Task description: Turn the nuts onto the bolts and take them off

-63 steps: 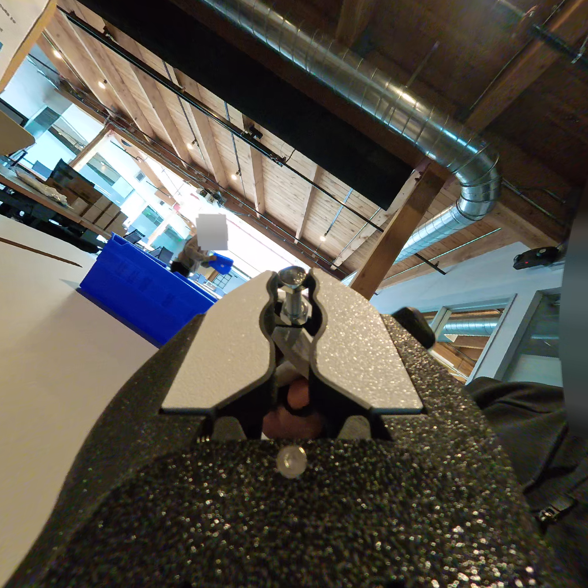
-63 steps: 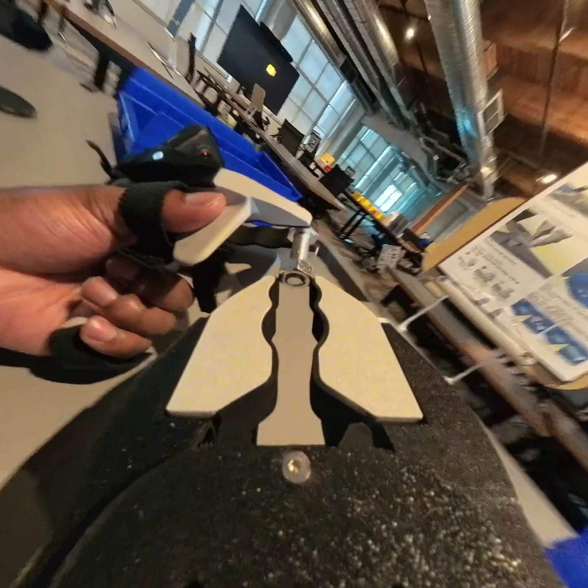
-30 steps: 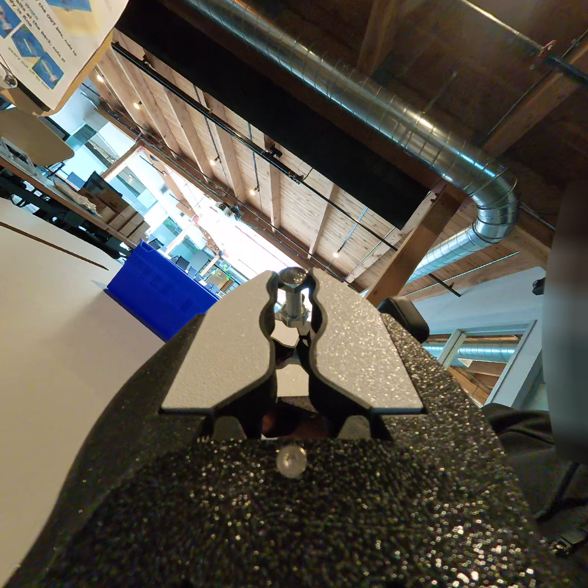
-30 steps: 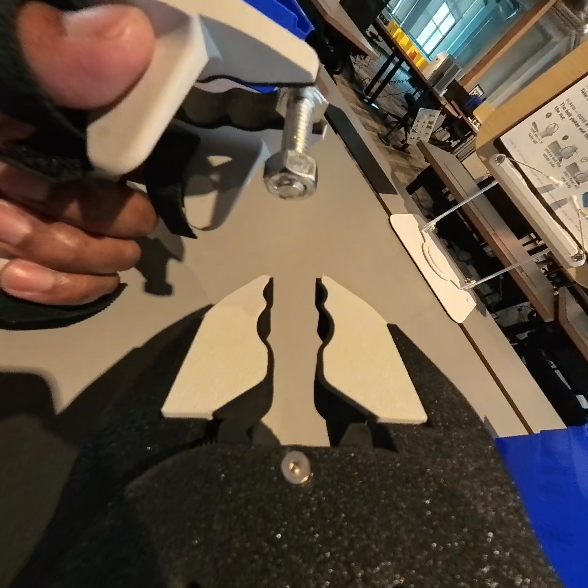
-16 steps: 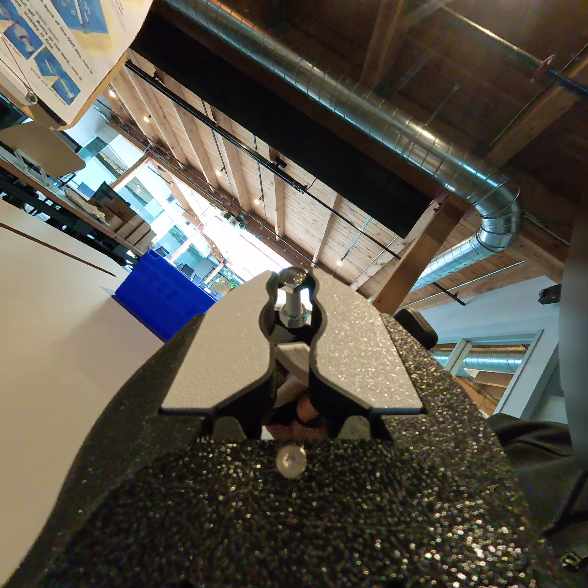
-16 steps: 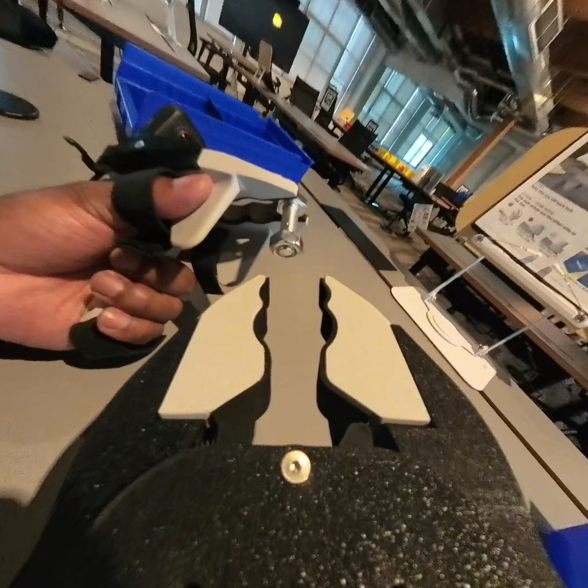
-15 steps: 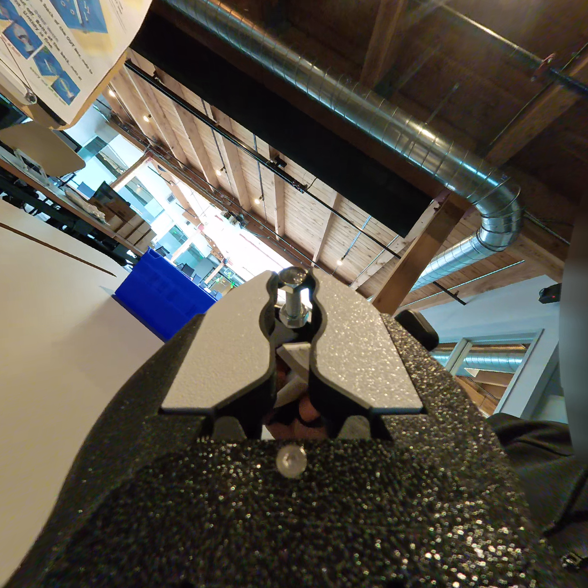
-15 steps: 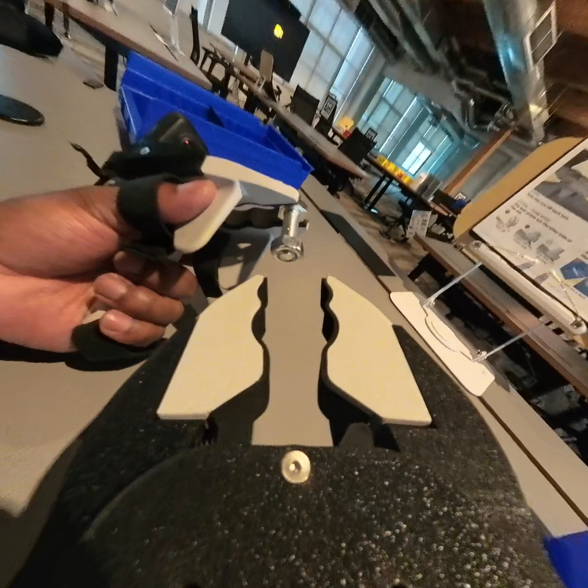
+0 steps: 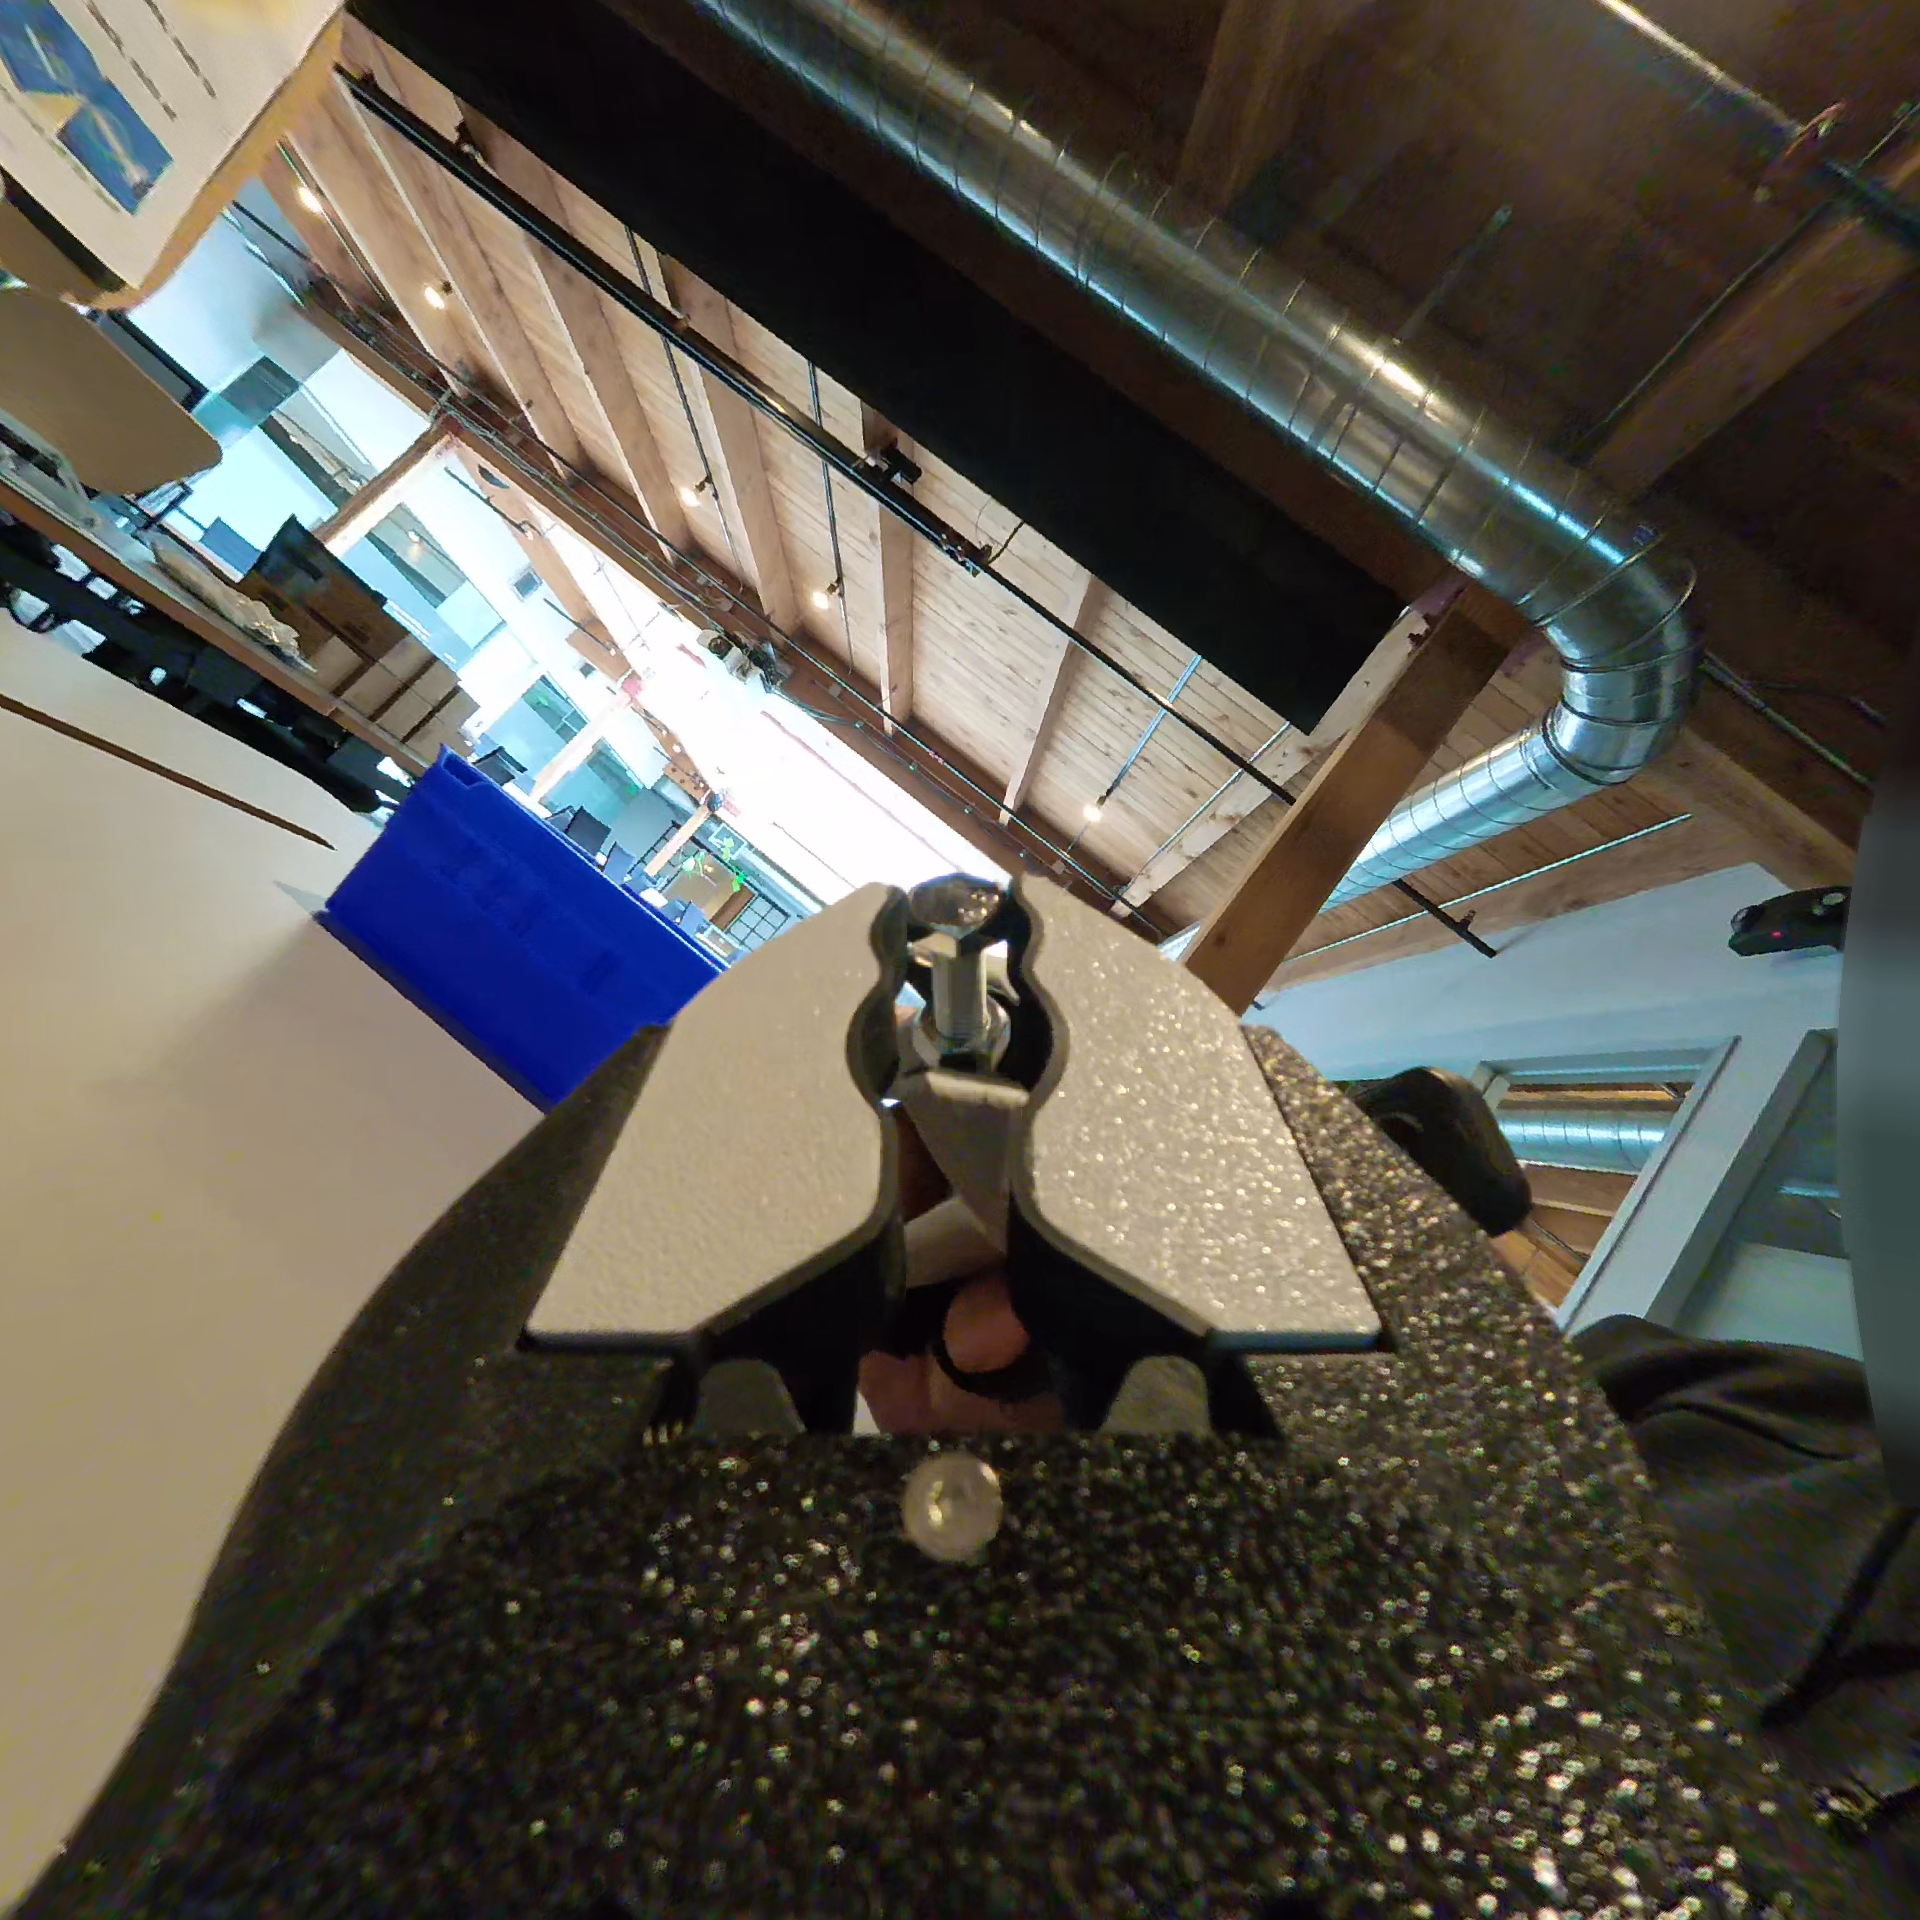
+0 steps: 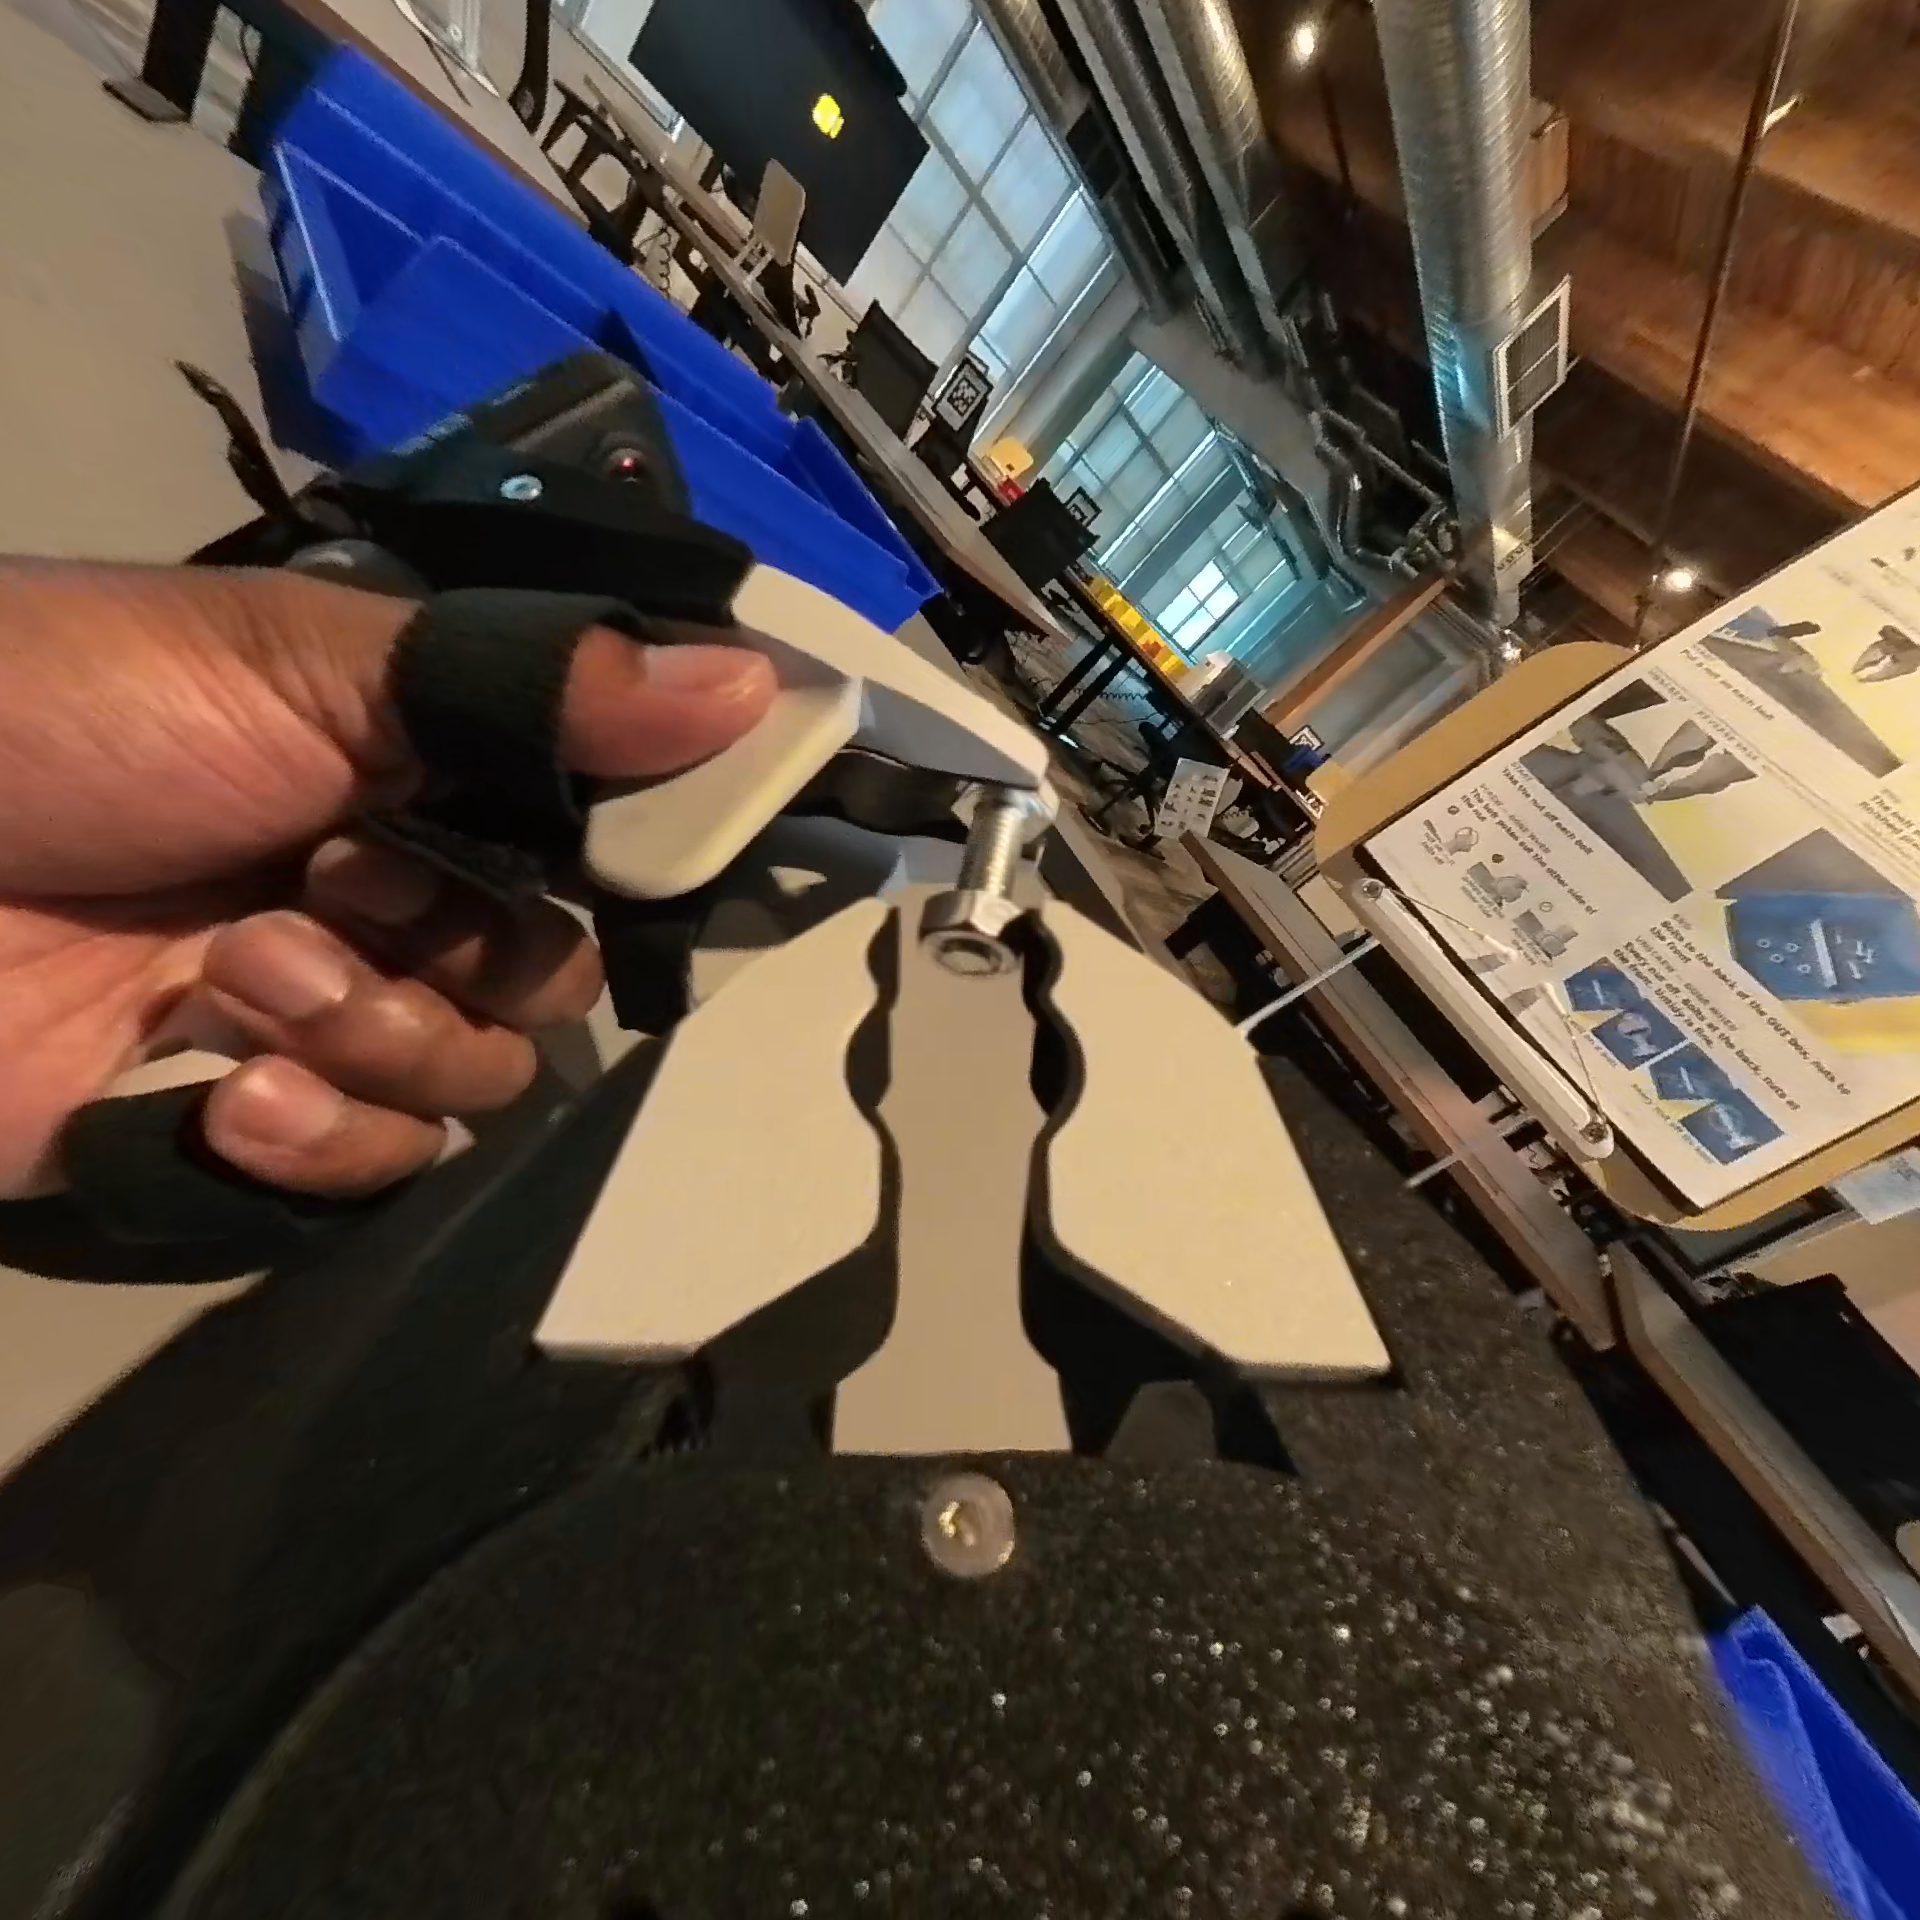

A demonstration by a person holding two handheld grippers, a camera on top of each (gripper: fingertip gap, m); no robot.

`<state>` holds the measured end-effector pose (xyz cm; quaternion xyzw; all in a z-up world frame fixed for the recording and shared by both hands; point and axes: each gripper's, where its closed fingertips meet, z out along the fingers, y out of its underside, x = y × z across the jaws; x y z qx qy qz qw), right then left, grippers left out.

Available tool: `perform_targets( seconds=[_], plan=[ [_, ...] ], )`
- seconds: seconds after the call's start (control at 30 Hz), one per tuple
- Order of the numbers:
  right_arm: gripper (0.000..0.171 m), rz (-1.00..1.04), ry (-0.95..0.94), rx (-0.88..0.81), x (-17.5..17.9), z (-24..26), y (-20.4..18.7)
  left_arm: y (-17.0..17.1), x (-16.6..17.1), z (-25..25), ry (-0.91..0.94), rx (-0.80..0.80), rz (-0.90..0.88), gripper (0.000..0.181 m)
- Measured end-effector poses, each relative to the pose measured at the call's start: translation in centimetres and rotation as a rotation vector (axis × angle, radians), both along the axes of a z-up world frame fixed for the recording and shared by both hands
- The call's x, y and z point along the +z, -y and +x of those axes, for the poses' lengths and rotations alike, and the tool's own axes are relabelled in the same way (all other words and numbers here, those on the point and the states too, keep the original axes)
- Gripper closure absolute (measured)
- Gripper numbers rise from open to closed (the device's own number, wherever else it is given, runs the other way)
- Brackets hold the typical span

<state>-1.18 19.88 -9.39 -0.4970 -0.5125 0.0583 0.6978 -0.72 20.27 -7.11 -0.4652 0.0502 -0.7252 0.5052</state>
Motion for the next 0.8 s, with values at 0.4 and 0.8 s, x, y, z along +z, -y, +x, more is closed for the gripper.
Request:
perform_targets(
  seconds=[0.4,0.8],
  plan=[
    [0.153,-0.905,-0.462,0.527,0.2,-0.6,1.2,0.1,0.1,0.0,-0.007,0.012,0.015,0.165],
    [0.122,-0.075,-0.083,0.059,0.4,0.2,-0.1,-0.1,0.3,-0.8,0.044,0.029,0.002,0.165]
  ],
)
